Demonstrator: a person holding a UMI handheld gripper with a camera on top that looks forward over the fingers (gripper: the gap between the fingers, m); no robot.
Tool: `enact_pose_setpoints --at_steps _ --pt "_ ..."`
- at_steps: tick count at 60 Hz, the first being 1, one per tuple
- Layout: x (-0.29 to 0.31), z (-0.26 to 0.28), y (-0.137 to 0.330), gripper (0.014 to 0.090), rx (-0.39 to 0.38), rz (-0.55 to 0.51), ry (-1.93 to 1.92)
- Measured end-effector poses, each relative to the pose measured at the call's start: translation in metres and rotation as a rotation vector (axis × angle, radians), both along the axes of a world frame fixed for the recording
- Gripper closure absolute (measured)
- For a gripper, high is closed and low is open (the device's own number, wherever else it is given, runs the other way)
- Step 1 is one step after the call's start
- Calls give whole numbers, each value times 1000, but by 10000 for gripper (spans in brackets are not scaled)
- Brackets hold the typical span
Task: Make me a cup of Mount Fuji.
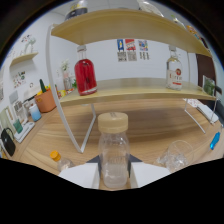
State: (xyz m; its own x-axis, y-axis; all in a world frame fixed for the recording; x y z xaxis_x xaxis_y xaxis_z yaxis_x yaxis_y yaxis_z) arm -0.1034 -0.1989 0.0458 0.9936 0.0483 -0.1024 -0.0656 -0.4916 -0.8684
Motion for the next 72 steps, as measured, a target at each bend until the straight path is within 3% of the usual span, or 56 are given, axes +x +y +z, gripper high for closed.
enact_pose_setpoints --at_steps 9,22,27,34,46,61,72 --pt "-2 1 -8 615 33 25 -27" --pt "-9 -4 -24 560 11 54 -24" --pt "-9 1 -29 471 10 54 -25" --pt "-9 15 -40 189 2 57 -19" --pt "12 65 -72 196 29 9 -21" --pt "80 118 -118 197 35 -87 -63" --pt "120 210 -106 193 77 -150 -97"
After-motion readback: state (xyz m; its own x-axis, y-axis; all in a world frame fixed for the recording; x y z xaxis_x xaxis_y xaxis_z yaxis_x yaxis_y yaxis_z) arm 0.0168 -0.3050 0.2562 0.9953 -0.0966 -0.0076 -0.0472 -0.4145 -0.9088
